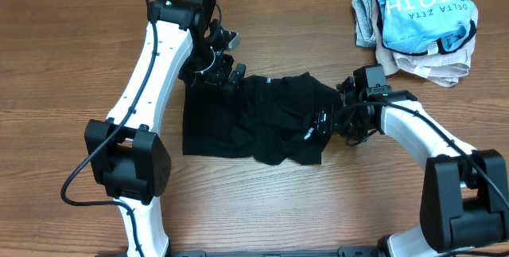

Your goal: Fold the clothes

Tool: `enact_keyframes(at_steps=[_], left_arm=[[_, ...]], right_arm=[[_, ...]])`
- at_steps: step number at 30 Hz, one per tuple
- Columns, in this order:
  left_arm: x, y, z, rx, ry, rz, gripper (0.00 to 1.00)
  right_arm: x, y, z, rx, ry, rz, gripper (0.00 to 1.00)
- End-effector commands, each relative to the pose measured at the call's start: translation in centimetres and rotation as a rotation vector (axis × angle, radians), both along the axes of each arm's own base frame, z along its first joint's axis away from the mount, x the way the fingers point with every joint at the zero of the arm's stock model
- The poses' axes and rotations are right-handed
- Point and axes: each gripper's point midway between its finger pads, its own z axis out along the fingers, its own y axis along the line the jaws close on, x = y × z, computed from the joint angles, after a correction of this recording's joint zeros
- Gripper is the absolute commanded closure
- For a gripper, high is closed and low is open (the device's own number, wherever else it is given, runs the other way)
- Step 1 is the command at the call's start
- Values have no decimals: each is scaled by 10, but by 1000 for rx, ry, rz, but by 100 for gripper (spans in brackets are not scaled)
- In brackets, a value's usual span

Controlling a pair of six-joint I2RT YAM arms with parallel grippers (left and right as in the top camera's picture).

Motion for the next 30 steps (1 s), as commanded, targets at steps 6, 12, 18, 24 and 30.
enact_keyframes(at_steps=[6,12,18,24,30], left_arm=[[7,0,4,-1,-29,2,0],[9,0,4,-3,-37,2,0],[13,-1,5,-7,-52,2,0],[16,12,1,74,-69,8,0],[22,56,-2,275,-96,62,0]], right_arm=[[-5,13,-29,78,82,11,18],[-8,27,-25,170,102,29,56],[-3,26,-21,194,88,21,96],[8,-10,4,191,51,-39,96],[2,-60,45,103,65,-71,96]])
